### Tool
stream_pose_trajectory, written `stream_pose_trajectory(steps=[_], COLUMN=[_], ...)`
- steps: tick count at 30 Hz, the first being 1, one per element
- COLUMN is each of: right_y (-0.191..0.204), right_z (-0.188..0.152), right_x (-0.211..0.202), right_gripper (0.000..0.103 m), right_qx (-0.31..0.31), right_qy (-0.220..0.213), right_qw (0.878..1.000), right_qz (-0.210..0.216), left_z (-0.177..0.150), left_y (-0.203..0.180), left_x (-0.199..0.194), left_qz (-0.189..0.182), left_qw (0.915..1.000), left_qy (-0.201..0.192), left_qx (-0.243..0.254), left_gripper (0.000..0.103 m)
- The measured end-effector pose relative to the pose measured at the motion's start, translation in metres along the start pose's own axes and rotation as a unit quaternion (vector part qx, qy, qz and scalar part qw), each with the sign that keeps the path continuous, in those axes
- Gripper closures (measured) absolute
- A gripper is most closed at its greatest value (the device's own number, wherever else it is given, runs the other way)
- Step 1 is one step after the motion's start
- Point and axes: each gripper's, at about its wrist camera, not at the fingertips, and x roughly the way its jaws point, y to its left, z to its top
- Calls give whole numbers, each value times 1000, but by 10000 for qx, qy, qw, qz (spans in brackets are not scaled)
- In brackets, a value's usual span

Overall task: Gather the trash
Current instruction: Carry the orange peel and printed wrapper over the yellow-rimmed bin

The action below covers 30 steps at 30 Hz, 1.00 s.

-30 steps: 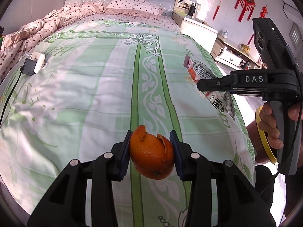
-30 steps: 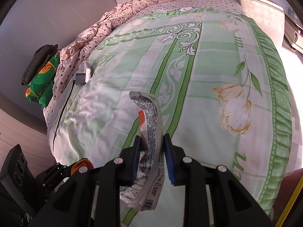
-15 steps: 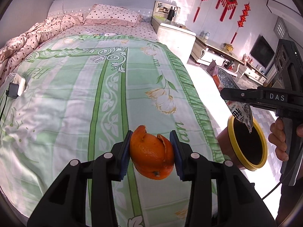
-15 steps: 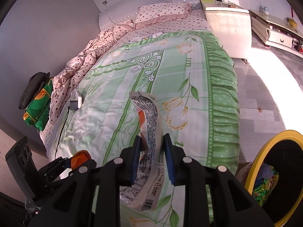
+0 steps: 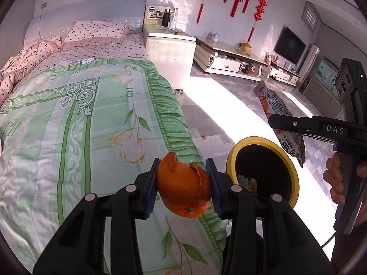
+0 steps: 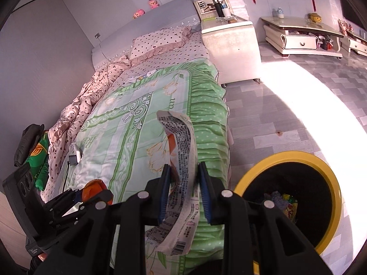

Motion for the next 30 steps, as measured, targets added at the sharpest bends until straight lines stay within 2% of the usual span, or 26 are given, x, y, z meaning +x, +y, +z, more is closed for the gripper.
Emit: stream_pose_trajectory(steps=[7,13,21,30], right_y=[-55,-97,-135,-165], right_z=[-2,-8,-21,-31], right_x=[-26,-38,-35,-17], right_gripper=[79,79,79,79], right_qx=[354,619,856,1160], right_qy=[-200,-265,-210,-98], right_qw=[9988,9966,9936,9882], right_qz=[-264,-482,-701,-1000], left_z=[16,18,11,-3], left_y=[-58,-97,-132,-152], left_x=[33,60,101,132], left_qz=[-334,-529,-693,-802], left_qw=[9989,9972,9945,9925], left_qy=[142,267,549,751], left_qx=[293,466,563,532], left_gripper=[66,65,65,65])
